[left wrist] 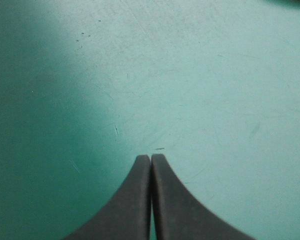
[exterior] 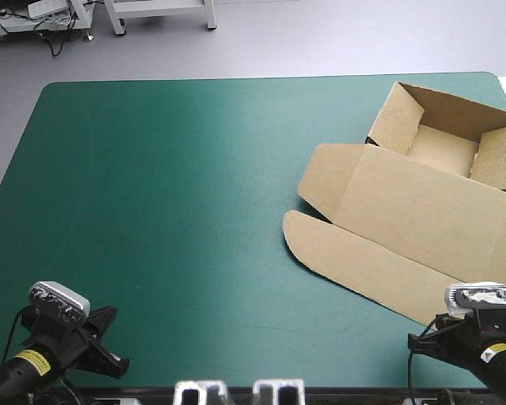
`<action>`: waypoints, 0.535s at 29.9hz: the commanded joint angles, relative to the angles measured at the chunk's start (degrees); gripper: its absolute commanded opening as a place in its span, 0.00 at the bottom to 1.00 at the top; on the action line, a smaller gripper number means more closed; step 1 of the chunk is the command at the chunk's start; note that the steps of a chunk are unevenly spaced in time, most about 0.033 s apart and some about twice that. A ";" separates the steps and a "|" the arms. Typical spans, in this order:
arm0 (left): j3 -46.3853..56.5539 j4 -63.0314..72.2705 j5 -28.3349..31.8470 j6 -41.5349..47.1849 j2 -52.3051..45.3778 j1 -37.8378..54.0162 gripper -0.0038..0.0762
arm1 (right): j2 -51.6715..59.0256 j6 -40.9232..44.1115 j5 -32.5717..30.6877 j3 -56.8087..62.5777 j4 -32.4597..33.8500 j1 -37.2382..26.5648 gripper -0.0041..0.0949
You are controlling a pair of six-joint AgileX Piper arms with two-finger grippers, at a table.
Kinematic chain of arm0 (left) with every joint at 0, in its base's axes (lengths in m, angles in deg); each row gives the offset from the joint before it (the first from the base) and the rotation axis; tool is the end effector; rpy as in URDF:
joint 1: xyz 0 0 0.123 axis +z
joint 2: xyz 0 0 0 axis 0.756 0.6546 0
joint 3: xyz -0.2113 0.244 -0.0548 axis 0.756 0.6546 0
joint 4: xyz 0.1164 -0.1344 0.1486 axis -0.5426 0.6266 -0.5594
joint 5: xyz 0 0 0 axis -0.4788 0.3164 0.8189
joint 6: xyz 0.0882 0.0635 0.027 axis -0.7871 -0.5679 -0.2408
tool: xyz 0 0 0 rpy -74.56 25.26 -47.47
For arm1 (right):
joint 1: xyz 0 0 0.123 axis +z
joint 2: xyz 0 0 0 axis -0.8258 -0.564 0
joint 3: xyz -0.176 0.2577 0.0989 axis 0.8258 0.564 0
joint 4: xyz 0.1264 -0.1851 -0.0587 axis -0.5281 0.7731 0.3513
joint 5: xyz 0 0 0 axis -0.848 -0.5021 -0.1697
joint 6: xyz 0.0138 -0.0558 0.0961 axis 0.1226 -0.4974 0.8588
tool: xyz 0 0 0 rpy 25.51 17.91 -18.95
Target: Fold the box
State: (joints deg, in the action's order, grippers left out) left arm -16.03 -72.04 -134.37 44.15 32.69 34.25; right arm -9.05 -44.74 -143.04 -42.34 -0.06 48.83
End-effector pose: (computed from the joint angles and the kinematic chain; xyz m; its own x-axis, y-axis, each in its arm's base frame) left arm -0.0053 -0.0137 0.2733 -0.5374 0.3090 -0.7847 0.4462 0.8937 0.0464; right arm 0.0024 0.0178 0.2610 -0.7398 -0.0139 -0.6727 -0.0647 0.9966 0.0506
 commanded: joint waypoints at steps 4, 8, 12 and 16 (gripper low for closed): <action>-1.31 0.93 3.60 0.04 0.87 -0.20 0.04 | -0.51 -0.09 2.99 -1.28 -0.81 0.17 0.02; -1.31 0.93 3.86 0.04 0.87 -0.20 0.04 | -0.51 -0.09 2.99 -1.28 -0.81 0.17 0.02; -1.31 0.93 3.86 -0.06 0.87 -0.20 0.04 | -0.51 -0.09 2.99 -1.28 -0.81 0.17 0.02; -1.31 0.93 3.86 -0.06 0.87 -0.20 0.04 | -0.51 -0.09 2.99 -1.28 -0.81 0.17 0.02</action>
State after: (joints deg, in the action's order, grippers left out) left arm -16.03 -72.04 -134.19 44.08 32.69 34.25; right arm -9.05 -44.74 -143.04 -42.34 -0.06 48.83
